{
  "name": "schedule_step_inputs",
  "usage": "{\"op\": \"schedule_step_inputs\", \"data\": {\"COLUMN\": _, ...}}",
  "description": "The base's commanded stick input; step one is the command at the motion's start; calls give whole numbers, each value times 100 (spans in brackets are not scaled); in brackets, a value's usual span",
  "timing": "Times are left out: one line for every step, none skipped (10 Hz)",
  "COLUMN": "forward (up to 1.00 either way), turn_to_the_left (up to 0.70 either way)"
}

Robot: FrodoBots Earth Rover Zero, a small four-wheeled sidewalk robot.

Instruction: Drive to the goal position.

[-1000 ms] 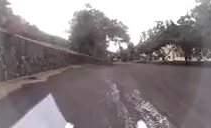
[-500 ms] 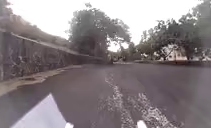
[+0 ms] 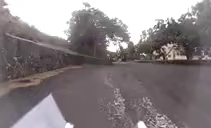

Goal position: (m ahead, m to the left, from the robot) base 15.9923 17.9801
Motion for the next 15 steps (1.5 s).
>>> {"op": "schedule_step_inputs", "data": {"forward": 45, "turn_to_the_left": -27}}
{"op": "schedule_step_inputs", "data": {"forward": 45, "turn_to_the_left": 0}}
{"op": "schedule_step_inputs", "data": {"forward": 45, "turn_to_the_left": 0}}
{"op": "schedule_step_inputs", "data": {"forward": 45, "turn_to_the_left": 0}}
{"op": "schedule_step_inputs", "data": {"forward": 45, "turn_to_the_left": 0}}
{"op": "schedule_step_inputs", "data": {"forward": 45, "turn_to_the_left": 0}}
{"op": "schedule_step_inputs", "data": {"forward": 45, "turn_to_the_left": 0}}
{"op": "schedule_step_inputs", "data": {"forward": 45, "turn_to_the_left": 0}}
{"op": "schedule_step_inputs", "data": {"forward": 45, "turn_to_the_left": 0}}
{"op": "schedule_step_inputs", "data": {"forward": 45, "turn_to_the_left": 0}}
{"op": "schedule_step_inputs", "data": {"forward": 45, "turn_to_the_left": 0}}
{"op": "schedule_step_inputs", "data": {"forward": 45, "turn_to_the_left": 0}}
{"op": "schedule_step_inputs", "data": {"forward": 45, "turn_to_the_left": 0}}
{"op": "schedule_step_inputs", "data": {"forward": 45, "turn_to_the_left": 0}}
{"op": "schedule_step_inputs", "data": {"forward": 45, "turn_to_the_left": 0}}
